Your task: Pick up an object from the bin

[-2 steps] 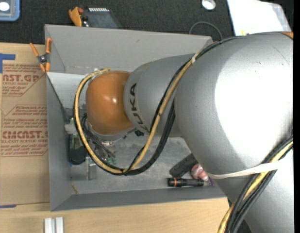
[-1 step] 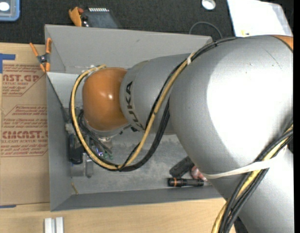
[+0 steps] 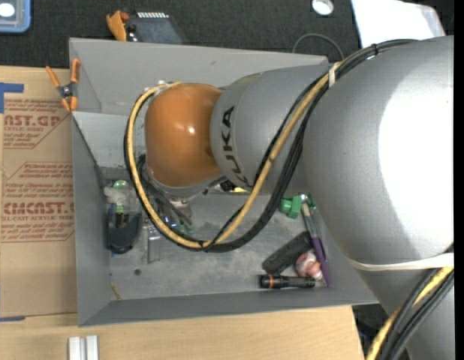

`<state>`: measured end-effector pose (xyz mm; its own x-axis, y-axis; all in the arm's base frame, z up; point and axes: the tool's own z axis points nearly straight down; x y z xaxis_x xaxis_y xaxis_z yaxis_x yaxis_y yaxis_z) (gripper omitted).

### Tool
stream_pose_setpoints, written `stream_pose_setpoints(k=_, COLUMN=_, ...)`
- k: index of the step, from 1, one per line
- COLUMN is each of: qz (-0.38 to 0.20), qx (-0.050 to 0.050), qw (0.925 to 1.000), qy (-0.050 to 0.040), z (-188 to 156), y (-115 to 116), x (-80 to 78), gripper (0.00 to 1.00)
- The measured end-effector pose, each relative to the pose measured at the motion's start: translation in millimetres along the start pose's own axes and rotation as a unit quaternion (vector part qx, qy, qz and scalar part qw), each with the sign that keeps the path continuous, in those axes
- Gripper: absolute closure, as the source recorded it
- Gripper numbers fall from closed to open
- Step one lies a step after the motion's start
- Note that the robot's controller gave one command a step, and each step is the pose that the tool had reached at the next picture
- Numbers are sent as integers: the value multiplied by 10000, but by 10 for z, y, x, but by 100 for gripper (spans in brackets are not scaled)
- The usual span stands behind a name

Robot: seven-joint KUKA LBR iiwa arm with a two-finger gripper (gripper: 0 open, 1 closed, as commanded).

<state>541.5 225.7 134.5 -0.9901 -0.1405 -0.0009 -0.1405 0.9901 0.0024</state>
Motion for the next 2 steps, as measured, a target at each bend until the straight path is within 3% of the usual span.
stream_pose_setpoints(k=1, qz=99, qx=-11, qw=9999, qy=-49, z=-679, y=-36, x=-409, gripper=0)
stream_pose_setpoints(k=2, qz=-662, qx=-5, qw=9978, qy=-39, z=162, y=104, x=-286, gripper=0)
